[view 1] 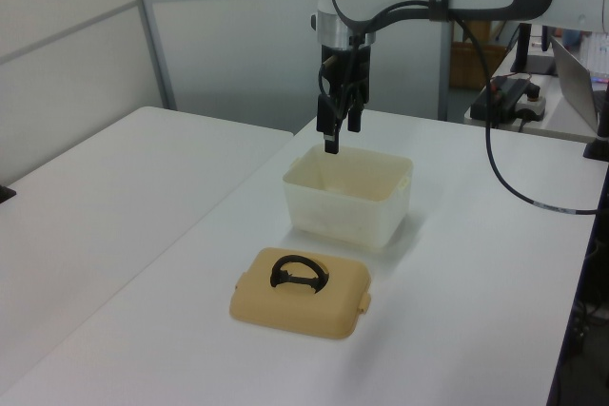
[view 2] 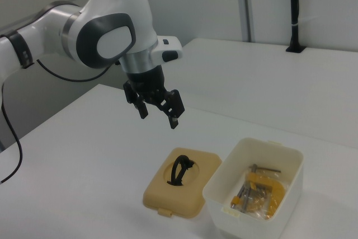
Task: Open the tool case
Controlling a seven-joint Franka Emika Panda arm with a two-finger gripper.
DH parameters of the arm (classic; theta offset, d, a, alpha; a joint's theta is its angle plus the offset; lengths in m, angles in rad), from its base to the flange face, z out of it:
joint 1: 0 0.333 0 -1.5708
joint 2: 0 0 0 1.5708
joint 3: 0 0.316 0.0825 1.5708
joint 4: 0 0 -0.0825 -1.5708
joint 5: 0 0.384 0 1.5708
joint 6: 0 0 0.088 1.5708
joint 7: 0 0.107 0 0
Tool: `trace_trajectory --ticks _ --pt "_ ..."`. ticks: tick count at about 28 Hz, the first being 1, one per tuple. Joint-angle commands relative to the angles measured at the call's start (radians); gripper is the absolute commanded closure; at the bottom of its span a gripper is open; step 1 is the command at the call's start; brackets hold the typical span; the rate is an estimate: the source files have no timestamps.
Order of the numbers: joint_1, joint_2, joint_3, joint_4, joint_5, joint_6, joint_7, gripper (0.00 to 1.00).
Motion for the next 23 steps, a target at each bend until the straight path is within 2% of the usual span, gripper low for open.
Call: trace_trajectory --ticks 1,7,23 --pt "0.006 -0.024 0.015 -0.022 -0.005 -0.011 0.030 0.00" --pt "0.009 -0.024 0.035 -0.027 -0.023 -0.009 0.050 0.00" --pt "0.012 -0.024 0.037 -0.036 -0.042 0.000 0.053 0.00"
